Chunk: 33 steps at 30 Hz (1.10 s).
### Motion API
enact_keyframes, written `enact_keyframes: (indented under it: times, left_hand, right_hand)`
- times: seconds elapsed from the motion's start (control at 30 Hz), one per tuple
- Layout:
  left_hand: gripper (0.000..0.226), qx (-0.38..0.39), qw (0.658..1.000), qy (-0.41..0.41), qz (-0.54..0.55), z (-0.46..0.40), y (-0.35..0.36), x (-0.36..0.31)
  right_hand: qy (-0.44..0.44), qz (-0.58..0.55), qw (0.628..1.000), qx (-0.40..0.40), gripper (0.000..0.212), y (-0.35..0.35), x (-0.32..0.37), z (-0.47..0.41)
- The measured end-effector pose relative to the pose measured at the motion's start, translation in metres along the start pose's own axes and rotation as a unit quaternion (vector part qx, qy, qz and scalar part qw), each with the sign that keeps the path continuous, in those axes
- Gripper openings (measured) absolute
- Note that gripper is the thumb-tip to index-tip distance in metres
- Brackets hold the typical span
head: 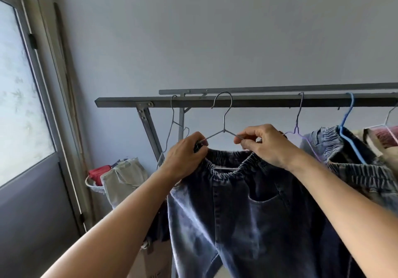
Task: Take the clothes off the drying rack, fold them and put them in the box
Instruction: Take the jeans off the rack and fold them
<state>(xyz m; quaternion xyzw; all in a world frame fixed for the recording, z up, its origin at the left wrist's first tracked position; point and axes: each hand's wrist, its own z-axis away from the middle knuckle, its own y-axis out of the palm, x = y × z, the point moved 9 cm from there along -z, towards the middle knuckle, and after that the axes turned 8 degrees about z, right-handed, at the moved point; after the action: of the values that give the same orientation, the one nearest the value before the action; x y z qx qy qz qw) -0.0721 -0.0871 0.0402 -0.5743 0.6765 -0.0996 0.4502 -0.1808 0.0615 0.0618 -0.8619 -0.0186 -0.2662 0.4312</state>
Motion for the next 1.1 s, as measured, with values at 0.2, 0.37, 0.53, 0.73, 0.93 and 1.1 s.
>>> enact_keyframes:
  times: [0.2, 0.37, 0.53, 0.73, 0.93, 1.1]
  left_hand:
    - [0.019, -0.024, 0.994, -0.053, -0.090, 0.016, -0.015, 0.023]
    - [0.017, 0.024, 0.995, -0.083, -0.054, 0.031, -0.027, 0.043]
    - [0.023, 0.031, 0.992, -0.115, 0.051, 0.037, -0.044, 0.067]
    - [0.022, 0.030, 0.990, -0.122, 0.070, 0.036, -0.032, 0.064]
    - [0.014, 0.051, 0.991, -0.122, 0.001, 0.038, -0.026, 0.058]
    - [0.016, 0.110, 0.984, -0.131, 0.048, 0.040, 0.003, 0.046]
  right_hand:
    - [0.043, 0.176, 0.963, 0.201, 0.028, 0.039, -0.020, -0.002]
    - [0.125, 0.198, 0.948, 0.214, 0.037, 0.057, -0.061, 0.007]
    - [0.185, 0.185, 0.959, 0.110, 0.019, 0.052, -0.094, 0.005]
    - [0.158, -0.084, 0.962, 0.205, 0.018, 0.080, -0.078, 0.012]
    - [0.052, -0.187, 0.964, 0.181, 0.070, 0.049, -0.030, 0.006]
    - [-0.036, 0.119, 0.981, 0.146, 0.034, 0.077, 0.021, -0.004]
